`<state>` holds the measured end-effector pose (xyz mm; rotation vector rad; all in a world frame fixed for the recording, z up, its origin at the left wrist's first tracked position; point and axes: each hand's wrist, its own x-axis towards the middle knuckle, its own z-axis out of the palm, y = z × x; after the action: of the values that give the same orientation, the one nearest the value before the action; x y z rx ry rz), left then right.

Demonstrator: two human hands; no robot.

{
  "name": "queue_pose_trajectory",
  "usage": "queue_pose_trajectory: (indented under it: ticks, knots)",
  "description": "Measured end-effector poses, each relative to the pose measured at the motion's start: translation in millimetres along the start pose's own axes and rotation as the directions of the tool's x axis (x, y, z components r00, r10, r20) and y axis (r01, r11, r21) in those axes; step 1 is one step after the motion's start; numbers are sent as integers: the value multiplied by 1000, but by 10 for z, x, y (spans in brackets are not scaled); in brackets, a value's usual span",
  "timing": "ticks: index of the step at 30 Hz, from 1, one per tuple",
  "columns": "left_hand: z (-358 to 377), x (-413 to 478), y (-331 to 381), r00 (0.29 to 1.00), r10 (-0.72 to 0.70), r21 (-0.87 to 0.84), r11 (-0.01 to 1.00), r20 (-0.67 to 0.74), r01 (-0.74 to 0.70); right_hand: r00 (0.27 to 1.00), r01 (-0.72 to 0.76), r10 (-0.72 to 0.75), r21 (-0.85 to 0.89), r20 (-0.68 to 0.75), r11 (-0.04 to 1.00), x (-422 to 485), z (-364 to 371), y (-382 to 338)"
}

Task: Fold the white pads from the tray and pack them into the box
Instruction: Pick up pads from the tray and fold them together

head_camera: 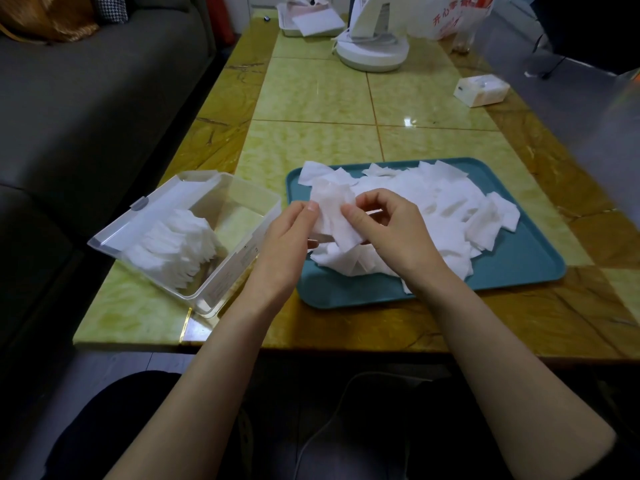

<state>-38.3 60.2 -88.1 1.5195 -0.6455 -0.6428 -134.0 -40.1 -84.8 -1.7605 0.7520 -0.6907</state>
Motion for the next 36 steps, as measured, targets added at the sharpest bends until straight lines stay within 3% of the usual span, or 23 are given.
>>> queue_pose_trajectory:
  ticks: [3,8,10,13,16,23,27,30,33,36]
  knots:
    - [-17,-14,-1,1000,11,37,999,15,-11,1000,-14,14,21,-18,1000,4,-3,-8]
    - [-23,-9,-47,1000,13,84,996,-21,-11,990,99,-106,-83,-97,992,4,-4,-44]
    - [-29,-3,-38,998,14,83,996,-68,-8,993,66,-67,-12,-98,998,10,-20,-63]
    - [-34,-8,-25,995,22,98,995,-99,-12,996,-75,66,208,52,975,1,-26,-74]
    - [-24,-41,13,998,19,88,996,-59,-14,992,-117,102,251,70,961,-5,21,-38]
    - [-12,-104,33,998,26,29,999,52,-28,994,7,0,67,-107,998,-18,63,-41]
    - [-42,-131,31,999,29,139,990,32,-33,981,130,-147,-133,-125,982,-68,131,-4]
    - [-127,-138,33,987,155,305,943,-36,-137,949,308,-314,-238,13,921,-66,116,-38]
    - [-264,-150,69,955,295,455,853,-19,-254,926,372,-341,-226,162,900,-60,125,-137]
    - [-446,-138,110,924,383,544,778,-16,-313,924,376,-340,-267,174,887,-37,212,-188]
